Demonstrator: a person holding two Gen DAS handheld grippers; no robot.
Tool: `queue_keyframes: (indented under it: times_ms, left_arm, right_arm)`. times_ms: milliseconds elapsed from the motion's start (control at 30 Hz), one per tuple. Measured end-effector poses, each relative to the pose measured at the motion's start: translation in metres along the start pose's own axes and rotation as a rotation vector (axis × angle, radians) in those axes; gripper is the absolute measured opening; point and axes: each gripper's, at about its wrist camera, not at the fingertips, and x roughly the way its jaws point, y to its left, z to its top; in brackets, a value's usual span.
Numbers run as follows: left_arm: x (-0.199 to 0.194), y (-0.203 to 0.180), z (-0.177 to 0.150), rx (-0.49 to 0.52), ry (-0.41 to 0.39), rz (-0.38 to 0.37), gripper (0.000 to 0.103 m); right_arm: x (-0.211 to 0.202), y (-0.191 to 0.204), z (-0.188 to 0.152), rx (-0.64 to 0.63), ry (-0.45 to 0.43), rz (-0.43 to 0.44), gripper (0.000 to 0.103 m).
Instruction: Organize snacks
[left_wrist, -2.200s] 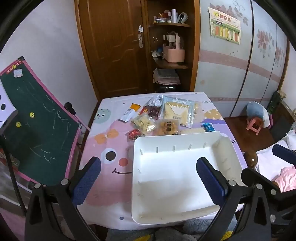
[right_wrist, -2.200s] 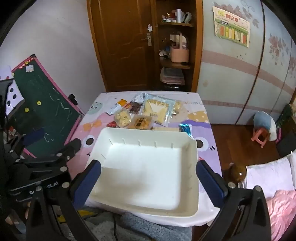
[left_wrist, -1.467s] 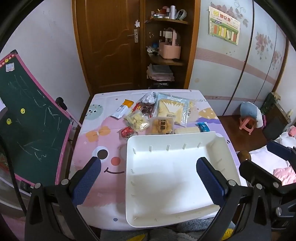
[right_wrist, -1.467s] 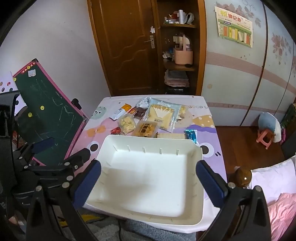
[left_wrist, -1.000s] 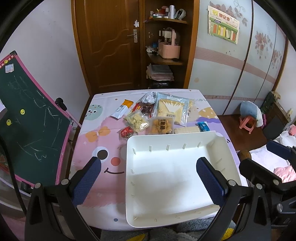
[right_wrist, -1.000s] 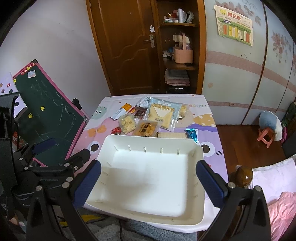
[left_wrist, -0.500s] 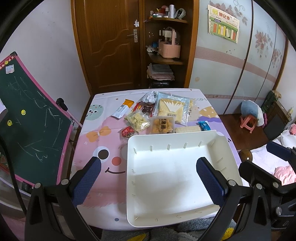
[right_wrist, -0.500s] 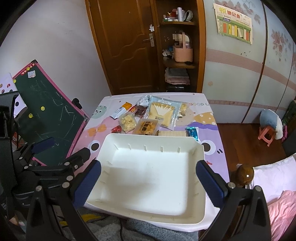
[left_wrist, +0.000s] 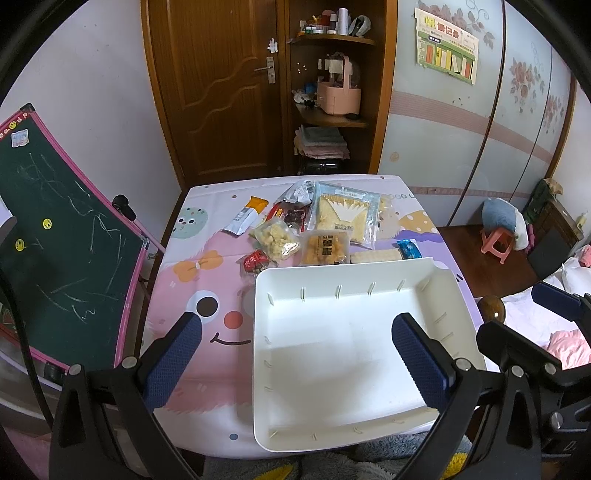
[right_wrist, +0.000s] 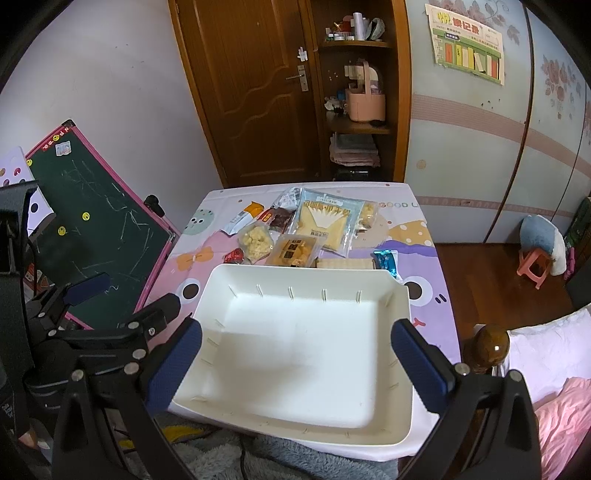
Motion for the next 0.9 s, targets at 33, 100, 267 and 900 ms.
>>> queue_keyframes:
  times_ms: [33, 100, 267, 900]
  left_arm:
    - [-0.0002, -0.0006, 0.0007, 0.0, 0.0, 0.0, 0.102]
    - [0.0, -0.0007, 0.0012, 0.0, 0.002, 0.001, 0.102]
    - [-0.0003, -0.0016, 0.001, 0.001, 0.001, 0.002, 0.102]
    - [0.0025, -0.0021, -0.0005, 0.002, 0.01, -0.01, 0.102]
  right_arm:
    - [0.0004, -0.0005, 0.0002, 0.0, -0.002, 0.0, 0.103]
    - [0.0006, -0.0005, 0.0005, 0.002, -0.001, 0.001, 0.103]
    - [0.0028, -0.0018, 0.0006, 0.015, 0.009, 0.011, 0.103]
    - [0.0066, -0.004, 0.0004, 0.012, -0.005, 0.031, 0.099]
